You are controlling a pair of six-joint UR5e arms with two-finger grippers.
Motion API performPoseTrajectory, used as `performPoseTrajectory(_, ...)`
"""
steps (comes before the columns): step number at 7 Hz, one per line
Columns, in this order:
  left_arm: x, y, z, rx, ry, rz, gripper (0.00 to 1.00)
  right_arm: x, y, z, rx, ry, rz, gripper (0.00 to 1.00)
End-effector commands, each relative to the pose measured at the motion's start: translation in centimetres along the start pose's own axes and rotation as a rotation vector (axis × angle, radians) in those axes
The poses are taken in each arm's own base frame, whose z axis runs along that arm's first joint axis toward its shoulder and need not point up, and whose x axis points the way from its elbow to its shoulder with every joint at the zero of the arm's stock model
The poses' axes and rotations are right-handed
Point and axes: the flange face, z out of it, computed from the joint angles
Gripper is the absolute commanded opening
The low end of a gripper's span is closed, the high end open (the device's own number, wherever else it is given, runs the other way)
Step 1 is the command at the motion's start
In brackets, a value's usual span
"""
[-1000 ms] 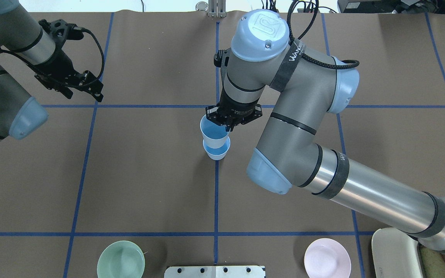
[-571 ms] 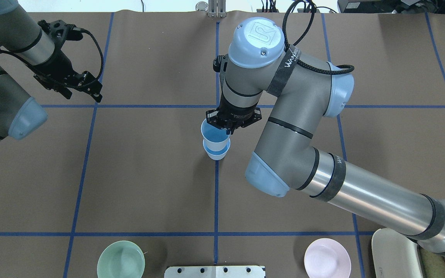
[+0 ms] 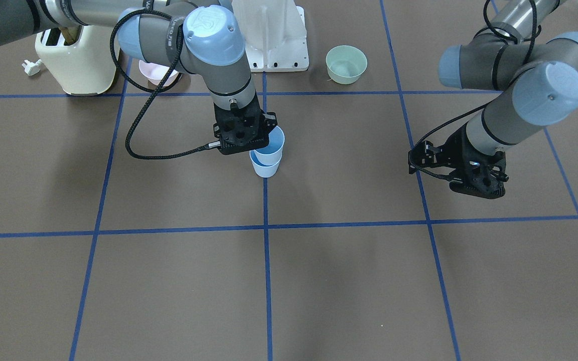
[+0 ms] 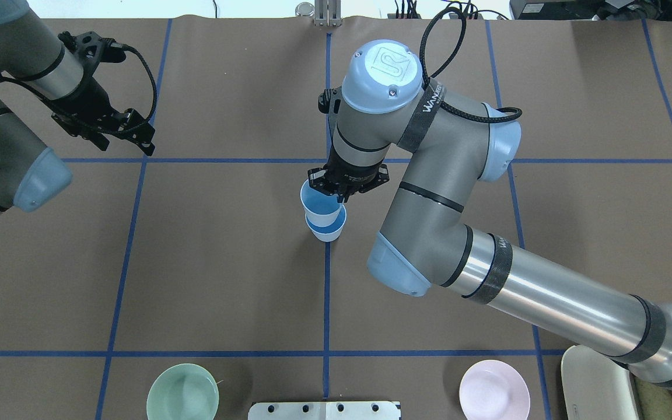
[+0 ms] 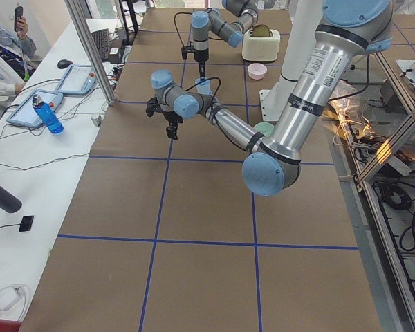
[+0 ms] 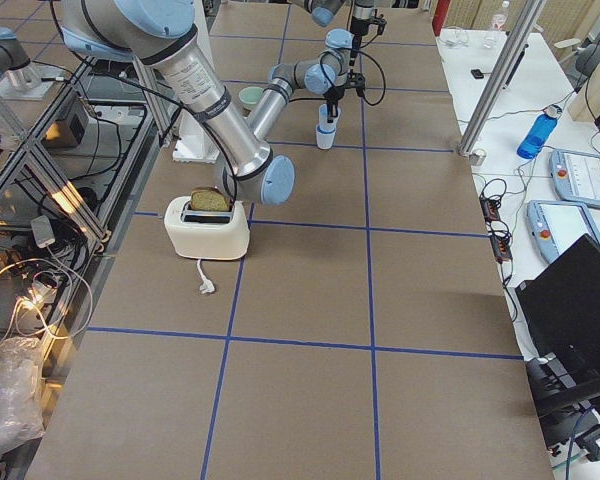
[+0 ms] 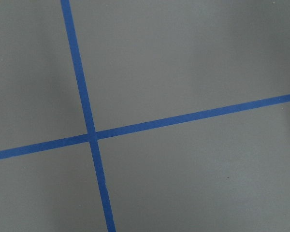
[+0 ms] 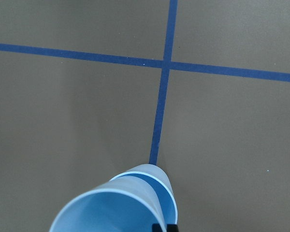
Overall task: Stack blue cups with both arms
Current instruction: 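Press the cup down into the center cup and open the right gripper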
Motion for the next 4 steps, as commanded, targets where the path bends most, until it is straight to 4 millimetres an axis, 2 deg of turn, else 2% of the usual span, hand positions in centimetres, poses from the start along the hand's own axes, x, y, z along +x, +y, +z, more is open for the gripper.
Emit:
performPoseTrajectory(1, -0.02, 0.00, 0.04, -0.001, 0.000, -0.001, 0.98, 0.21, 0.27, -0.14, -0.001, -0.006, -0.006, 0.00)
performPoseTrajectory(4, 0.00, -0.01, 0.03, 0.000, 0.000, 0.000, 0.98, 1.08, 0.66, 0.06, -0.002, -0.001, -0.011, 0.00)
